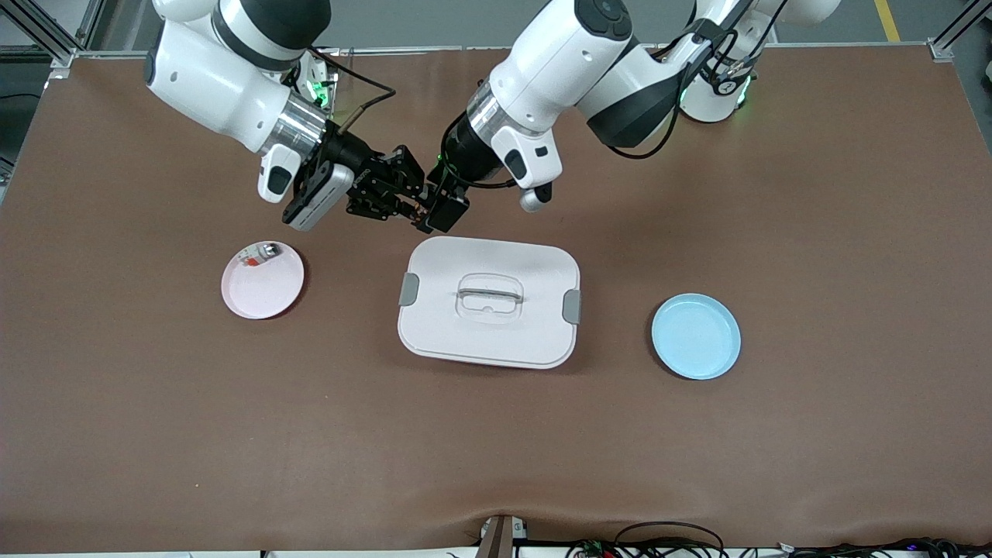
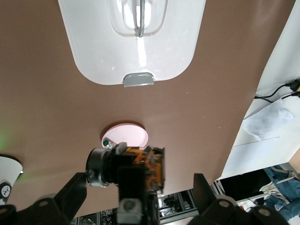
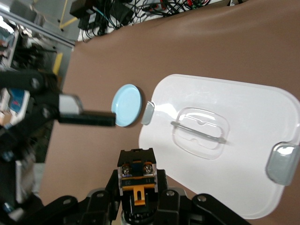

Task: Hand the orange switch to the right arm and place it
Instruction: 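Open the left gripper and withdraw while the right gripper lowers the switch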

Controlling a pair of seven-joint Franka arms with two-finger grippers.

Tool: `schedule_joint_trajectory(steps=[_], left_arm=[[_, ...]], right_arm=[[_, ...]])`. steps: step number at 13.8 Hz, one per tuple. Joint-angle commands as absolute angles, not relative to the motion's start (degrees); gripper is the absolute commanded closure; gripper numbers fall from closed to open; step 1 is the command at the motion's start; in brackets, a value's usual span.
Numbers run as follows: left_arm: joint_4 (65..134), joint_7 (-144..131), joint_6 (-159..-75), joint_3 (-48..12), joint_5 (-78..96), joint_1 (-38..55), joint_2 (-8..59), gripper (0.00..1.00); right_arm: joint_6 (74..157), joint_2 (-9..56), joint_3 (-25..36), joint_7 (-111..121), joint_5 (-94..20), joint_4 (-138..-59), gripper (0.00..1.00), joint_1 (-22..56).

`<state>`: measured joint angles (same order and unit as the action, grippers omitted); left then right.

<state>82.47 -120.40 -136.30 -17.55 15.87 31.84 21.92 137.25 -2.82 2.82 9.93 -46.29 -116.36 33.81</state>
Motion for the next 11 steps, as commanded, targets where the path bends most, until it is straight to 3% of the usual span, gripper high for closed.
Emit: schedule_joint_trajectory(steps=[1, 5, 11], left_arm=[[84.80, -119.97, -136.14, -17.23, 16.08, 30.59, 20.31, 0.00], [89.37, -117.70, -135.88, -17.14, 16.00, 29.10, 20.13, 0.00], [101.58, -105.67, -135.97, -17.23, 16.08, 24.44, 17.67, 0.00]], right_arm=[[131.60, -3.16, 3.08, 13.27, -37.57, -116.37, 1.00, 31.92], [120.52, -3.51, 3.16, 22.12, -25.77, -116.37, 1.00, 26.47], [115.58, -3.52, 3.08, 41.27, -12.15, -117.68, 1.00, 18.82]])
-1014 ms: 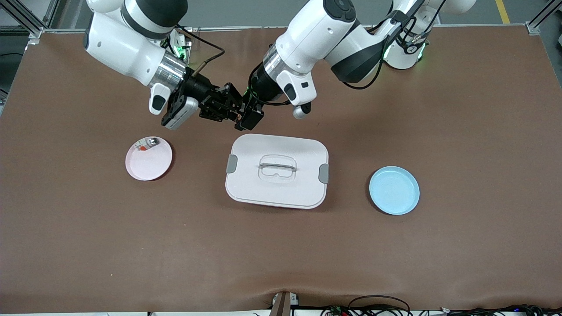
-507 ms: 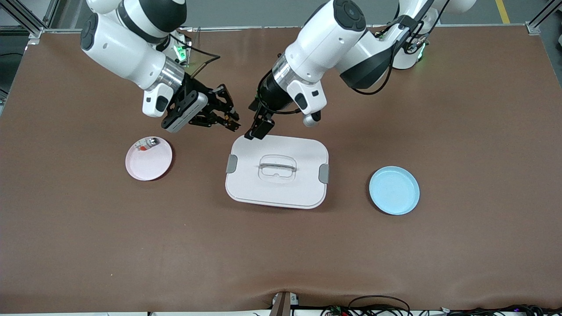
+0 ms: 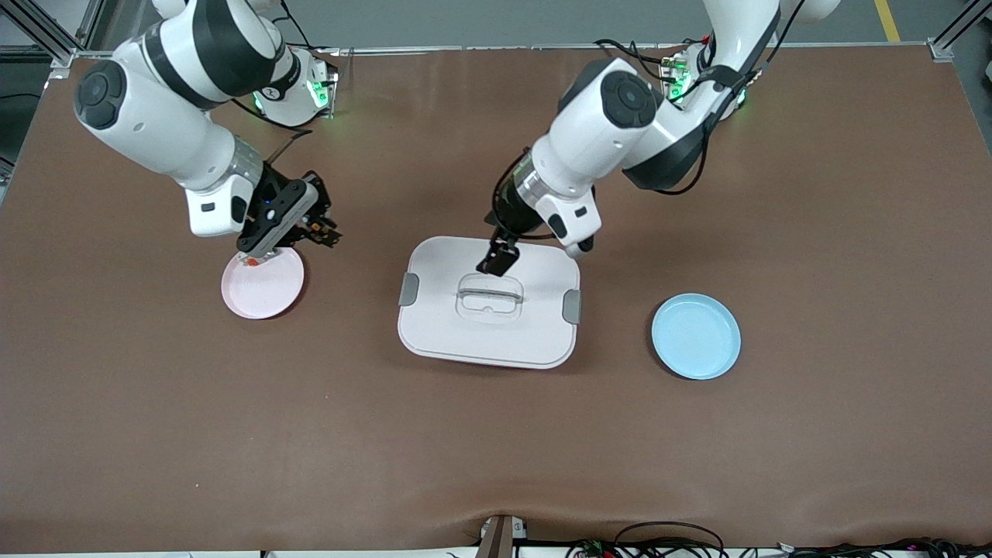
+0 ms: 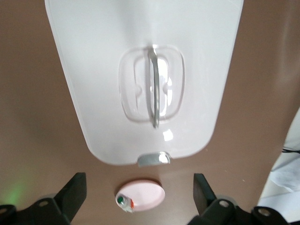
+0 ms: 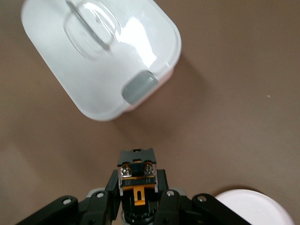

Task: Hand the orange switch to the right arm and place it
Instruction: 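Open the left gripper and withdraw while the right gripper lowers the switch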

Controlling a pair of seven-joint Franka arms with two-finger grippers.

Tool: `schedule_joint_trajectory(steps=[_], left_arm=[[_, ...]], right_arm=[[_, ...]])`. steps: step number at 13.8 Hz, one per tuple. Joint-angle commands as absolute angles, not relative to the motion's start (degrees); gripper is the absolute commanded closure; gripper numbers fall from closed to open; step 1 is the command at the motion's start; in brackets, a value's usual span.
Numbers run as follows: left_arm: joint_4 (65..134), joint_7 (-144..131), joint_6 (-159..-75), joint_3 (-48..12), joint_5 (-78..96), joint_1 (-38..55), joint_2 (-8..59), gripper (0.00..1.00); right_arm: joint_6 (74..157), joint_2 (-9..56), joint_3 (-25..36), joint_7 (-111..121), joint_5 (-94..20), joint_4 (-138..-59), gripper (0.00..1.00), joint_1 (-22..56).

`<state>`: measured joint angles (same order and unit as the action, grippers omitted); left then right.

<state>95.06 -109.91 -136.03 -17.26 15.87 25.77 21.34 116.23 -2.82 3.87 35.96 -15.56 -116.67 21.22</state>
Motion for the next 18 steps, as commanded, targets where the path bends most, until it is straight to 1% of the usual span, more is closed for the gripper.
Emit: schedule_joint_trajectory(steps=[1, 3, 5, 7, 9, 13, 15, 18], left_arm=[[104.56, -102.77, -135.97, -17.23, 16.08, 23.04, 16.36, 0.00], [109.58, -95.22, -136.05, -17.31, 16.17, 20.14, 13.72, 0.00], [112.58, -89.85, -136.05, -17.40, 16.17, 16.80, 12.05, 0.00], [114.86, -83.53, -136.05, -17.05, 16.08, 14.95, 11.08, 0.00], [117.41, -76.07, -136.05, -17.05, 16.00, 11.10, 9.50, 0.00], [123.30, -56.73, -136.05, -17.05, 11.53, 4.32, 7.47, 0.00], [124.10, -50.13, -136.05, -17.14, 10.11, 1.51, 7.56, 0.00], [124.10, -39.24, -136.05, -17.14, 9.84, -1.13, 7.56, 0.00]], right_arm=[[115.66, -3.52, 3.16, 45.48, -11.35, -118.47, 1.00, 17.16], [116.80, -3.43, 3.16, 53.49, -10.73, -120.84, 1.00, 13.99], [119.78, -3.43, 3.16, 58.51, -4.69, -123.47, 1.00, 12.31], [124.60, -3.43, 3.08, 63.95, -3.43, -127.68, 1.00, 9.77], [130.14, -2.99, 3.08, 70.20, -3.52, -130.86, 1.00, 7.04], [134.90, 1.05, 3.16, 75.14, -2.03, -132.18, 1.00, 6.15], [138.85, 2.63, 3.08, 75.15, 0.69, -133.67, 1.00, 6.15], [145.70, 4.91, 3.16, 75.41, 1.84, -137.01, 1.00, 6.15]])
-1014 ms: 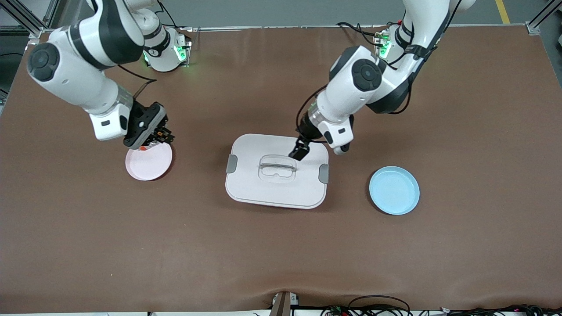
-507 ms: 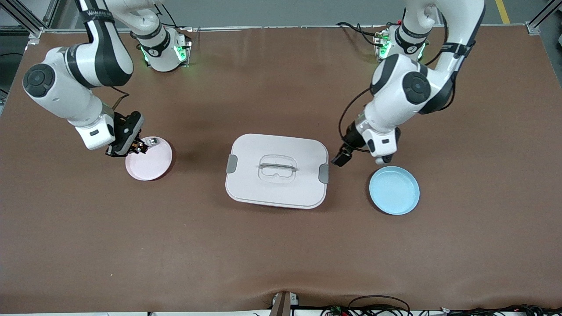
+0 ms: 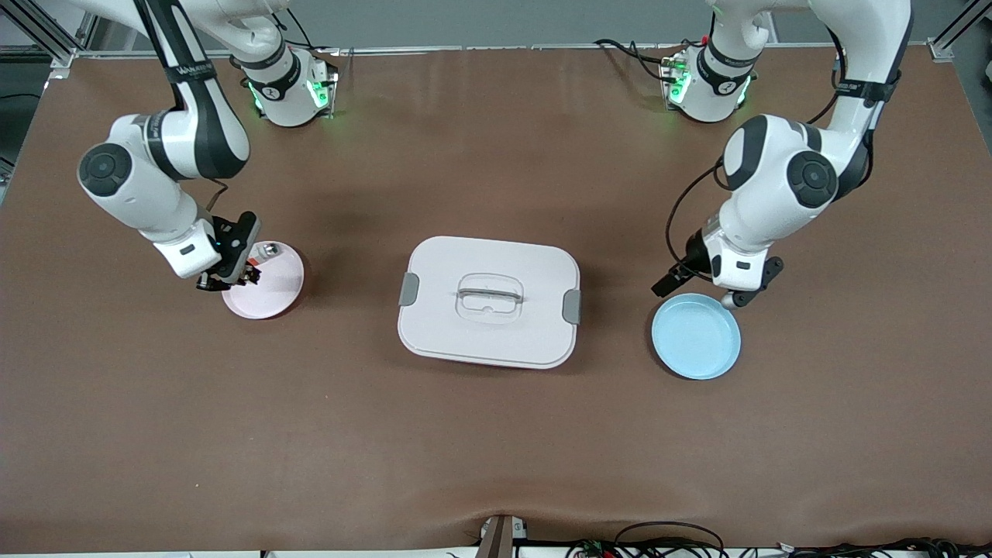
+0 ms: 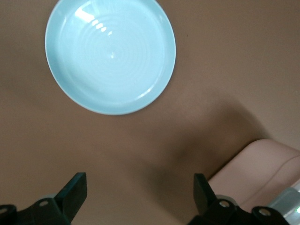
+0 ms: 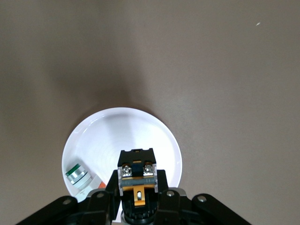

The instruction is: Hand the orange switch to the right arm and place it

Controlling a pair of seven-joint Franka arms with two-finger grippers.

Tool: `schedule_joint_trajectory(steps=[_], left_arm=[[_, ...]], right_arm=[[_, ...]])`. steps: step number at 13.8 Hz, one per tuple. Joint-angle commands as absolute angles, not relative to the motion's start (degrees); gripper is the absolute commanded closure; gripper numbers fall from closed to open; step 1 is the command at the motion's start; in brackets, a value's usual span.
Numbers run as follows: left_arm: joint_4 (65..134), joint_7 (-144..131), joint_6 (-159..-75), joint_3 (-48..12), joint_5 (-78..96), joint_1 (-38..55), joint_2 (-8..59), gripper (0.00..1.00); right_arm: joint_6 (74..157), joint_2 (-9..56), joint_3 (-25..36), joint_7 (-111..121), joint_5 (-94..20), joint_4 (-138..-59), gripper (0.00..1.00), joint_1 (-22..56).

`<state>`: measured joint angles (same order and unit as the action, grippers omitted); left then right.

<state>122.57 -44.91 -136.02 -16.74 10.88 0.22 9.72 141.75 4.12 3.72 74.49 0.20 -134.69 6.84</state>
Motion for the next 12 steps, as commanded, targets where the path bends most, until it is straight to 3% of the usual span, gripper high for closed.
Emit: schedule_joint_trajectory(steps=[1, 8, 12], left_arm=[[124.10, -34.50, -136.05, -17.05, 9.84, -1.84, 7.65, 0.00], [123.75, -11.81, -135.53, -17.05, 6.42, -7.90, 7.47, 0.00], [121.29, -4.04, -135.53, -17.22, 2.29, -10.10, 7.65, 0.00]], right_arm=[[148.59, 5.70, 3.16, 75.41, 2.80, -138.33, 1.00, 6.07], [160.91, 12.03, 3.25, 75.76, 4.04, -142.55, 1.00, 4.83], [162.85, 14.23, 3.25, 75.85, 4.22, -142.65, 1.00, 4.48]])
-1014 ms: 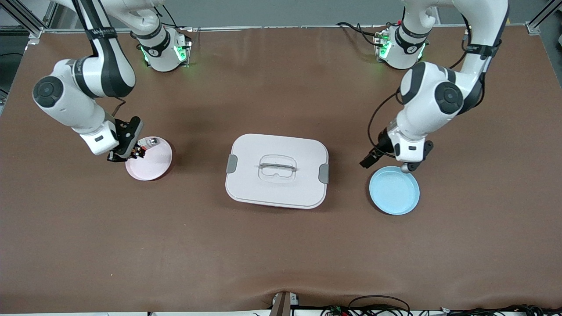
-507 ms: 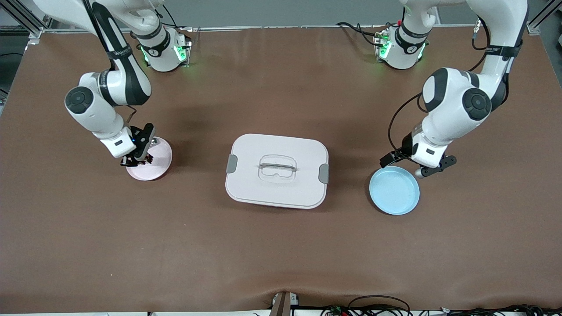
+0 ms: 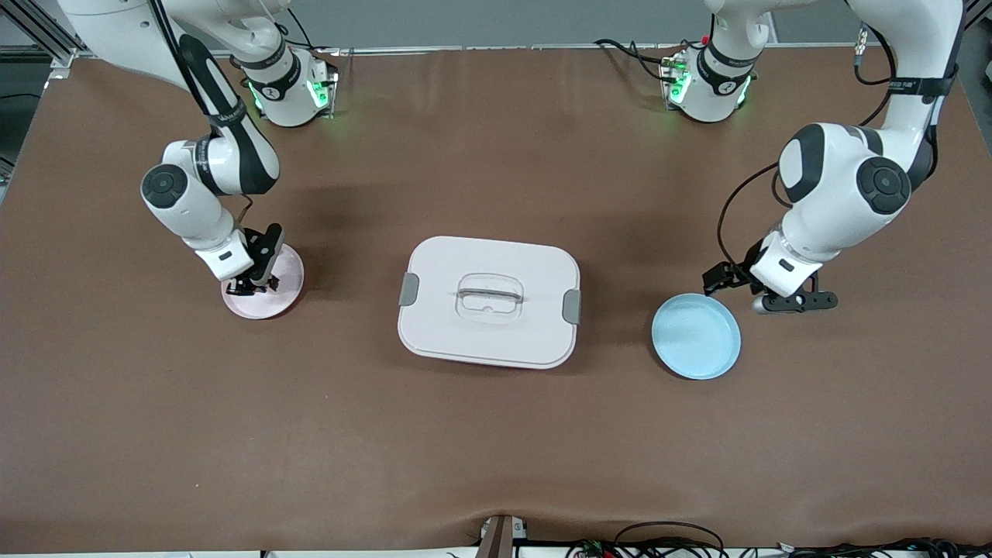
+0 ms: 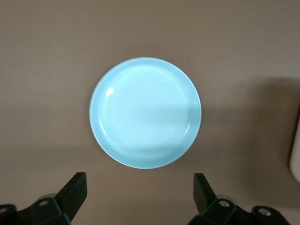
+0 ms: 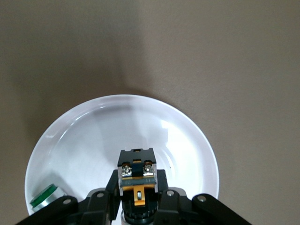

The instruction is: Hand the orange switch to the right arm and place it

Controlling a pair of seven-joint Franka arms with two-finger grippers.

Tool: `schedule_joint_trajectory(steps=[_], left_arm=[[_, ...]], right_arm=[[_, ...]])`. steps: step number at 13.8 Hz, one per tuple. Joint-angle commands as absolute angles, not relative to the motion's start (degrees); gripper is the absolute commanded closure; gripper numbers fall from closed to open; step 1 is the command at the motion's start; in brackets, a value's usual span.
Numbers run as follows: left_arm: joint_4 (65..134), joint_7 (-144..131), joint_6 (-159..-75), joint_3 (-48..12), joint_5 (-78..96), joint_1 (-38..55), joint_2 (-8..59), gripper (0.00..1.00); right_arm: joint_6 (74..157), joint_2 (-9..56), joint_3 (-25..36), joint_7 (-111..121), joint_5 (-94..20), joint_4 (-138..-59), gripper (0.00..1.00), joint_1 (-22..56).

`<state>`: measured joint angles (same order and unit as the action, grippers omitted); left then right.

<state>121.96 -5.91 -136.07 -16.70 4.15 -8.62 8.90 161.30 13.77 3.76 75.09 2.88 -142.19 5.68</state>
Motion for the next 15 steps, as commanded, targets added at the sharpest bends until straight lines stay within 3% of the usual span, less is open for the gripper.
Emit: schedule_joint_trajectory(steps=[1, 6, 7, 8, 15], left_arm=[[121.12, -4.04, -135.53, -17.23, 2.20, -10.54, 7.65, 0.00], [112.52, -3.96, -129.40, -17.14, 2.28, -12.83, 7.56, 0.00], [110.85, -3.96, -127.63, -17.14, 2.29, -13.01, 7.47, 0.00], [109.00, -3.96, -125.62, -17.14, 2.29, -13.53, 7.47, 0.00], [98.19, -3.61, -112.61, -17.05, 2.20, -15.64, 6.33, 0.00]], right_arm=[[164.17, 15.11, 3.34, 75.85, 4.65, -142.65, 1.00, 4.40], [165.41, 16.35, 3.25, 75.85, 5.01, -142.82, 1.00, 3.43], [165.32, 16.35, 3.25, 75.85, 5.01, -142.74, 0.12, 3.34], [165.15, 16.26, 3.25, 75.85, 5.01, -142.73, 0.00, 3.08], [162.44, 14.68, 3.08, 75.85, 4.83, -141.95, 0.00, 2.81]])
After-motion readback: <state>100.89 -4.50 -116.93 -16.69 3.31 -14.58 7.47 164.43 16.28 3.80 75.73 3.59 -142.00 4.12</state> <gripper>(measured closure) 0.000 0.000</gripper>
